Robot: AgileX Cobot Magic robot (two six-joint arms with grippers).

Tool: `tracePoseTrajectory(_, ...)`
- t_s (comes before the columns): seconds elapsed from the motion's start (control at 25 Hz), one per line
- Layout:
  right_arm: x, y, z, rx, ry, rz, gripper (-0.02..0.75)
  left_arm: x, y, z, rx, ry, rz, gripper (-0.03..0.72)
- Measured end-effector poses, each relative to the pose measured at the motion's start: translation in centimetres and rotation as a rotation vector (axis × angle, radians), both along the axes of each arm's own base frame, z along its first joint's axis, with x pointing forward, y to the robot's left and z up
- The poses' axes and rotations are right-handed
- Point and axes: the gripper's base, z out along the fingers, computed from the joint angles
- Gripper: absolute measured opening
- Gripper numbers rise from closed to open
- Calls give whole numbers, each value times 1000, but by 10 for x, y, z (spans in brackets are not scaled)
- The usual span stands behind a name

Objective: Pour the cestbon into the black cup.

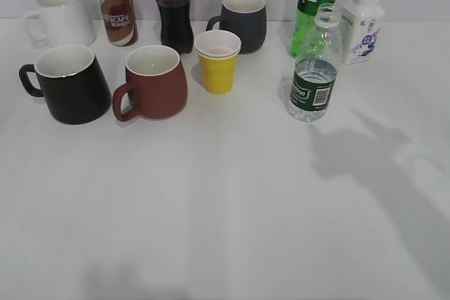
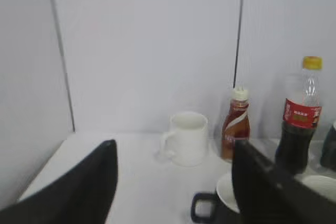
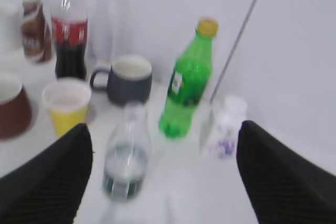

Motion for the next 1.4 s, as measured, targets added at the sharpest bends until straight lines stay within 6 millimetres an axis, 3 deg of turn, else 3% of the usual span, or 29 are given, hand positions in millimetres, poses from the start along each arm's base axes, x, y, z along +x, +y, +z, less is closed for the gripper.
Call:
tracePoseTrajectory(0.12,-33,-10,3,-19,102,-3,646,-33,5,12,-122,87,25,560)
tracePoseTrajectory(0.32,-90,-34,0,-19,291,-9,641,-78,2,26,-125,245,-116,582)
tracePoseTrajectory(0.52,-141,-58,-9,-37,400,-21,636,-99,1,9,-48,483,-168,582)
tracePoseTrajectory(0.68,-175,-75,-24,-44,433,-27,627,-110,2,-2,-20,515,-184,582)
tracePoseTrajectory(0.96,-196,-85,-71,-49,452,-25,615,-111,1,-39,-2,551,-192,582)
tracePoseTrajectory(1.4,-189,-79,-73,16,337,12,594,-109,0,-44,-9,490,-203,580)
